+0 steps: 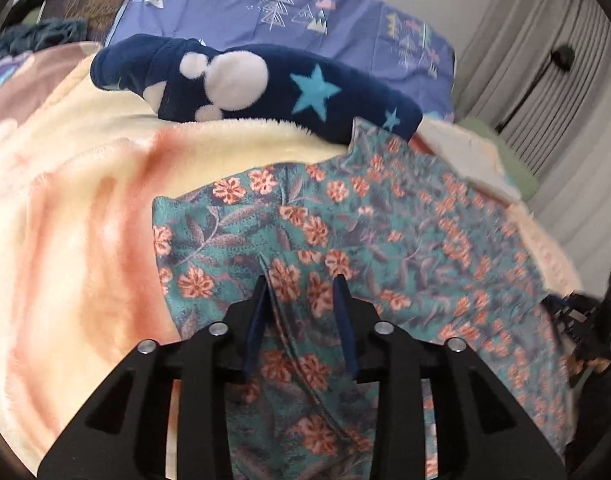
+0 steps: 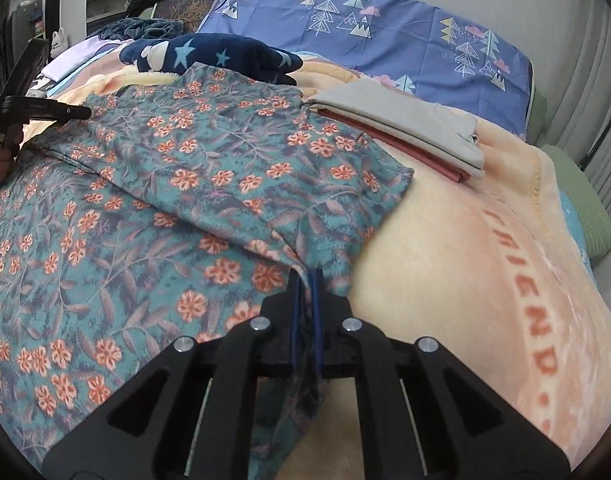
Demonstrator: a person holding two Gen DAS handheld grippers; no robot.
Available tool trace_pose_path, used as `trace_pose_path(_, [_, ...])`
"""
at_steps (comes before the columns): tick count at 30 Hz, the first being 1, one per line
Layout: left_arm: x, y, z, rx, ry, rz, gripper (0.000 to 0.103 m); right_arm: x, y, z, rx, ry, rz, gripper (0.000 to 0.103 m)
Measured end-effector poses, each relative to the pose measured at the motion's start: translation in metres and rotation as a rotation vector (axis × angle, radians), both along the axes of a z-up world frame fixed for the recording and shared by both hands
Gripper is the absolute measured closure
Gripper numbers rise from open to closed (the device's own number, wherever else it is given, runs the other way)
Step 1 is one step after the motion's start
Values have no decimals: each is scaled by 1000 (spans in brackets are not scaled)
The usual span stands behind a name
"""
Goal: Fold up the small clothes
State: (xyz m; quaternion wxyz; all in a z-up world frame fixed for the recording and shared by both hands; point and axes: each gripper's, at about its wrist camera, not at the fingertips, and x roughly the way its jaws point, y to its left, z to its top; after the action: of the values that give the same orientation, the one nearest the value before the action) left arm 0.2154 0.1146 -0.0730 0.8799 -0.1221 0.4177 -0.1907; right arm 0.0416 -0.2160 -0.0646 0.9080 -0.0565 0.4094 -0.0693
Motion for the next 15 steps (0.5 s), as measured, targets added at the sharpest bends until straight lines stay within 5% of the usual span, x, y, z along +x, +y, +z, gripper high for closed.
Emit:
trace_pose_path(4, [12, 0, 1, -22, 16, 11, 65, -2, 2, -1, 3, 6, 0, 98])
trace_pose_path(6, [16, -1, 6, -18, -1, 18, 101, -3, 2, -1, 10, 4, -2, 97])
trace_pose_path(10, [-5, -2, 48, -54, -185, 20, 101, -10, -5, 2, 70, -5, -12, 93])
trace_pose_path(12, [-4, -7, 49, 76, -207, 42, 100, -11, -11, 4, 105, -8, -23, 90])
trace_pose_path(15, [3, -15, 20, 242, -94, 13, 94, -13, -15, 6, 142, -1, -57, 64])
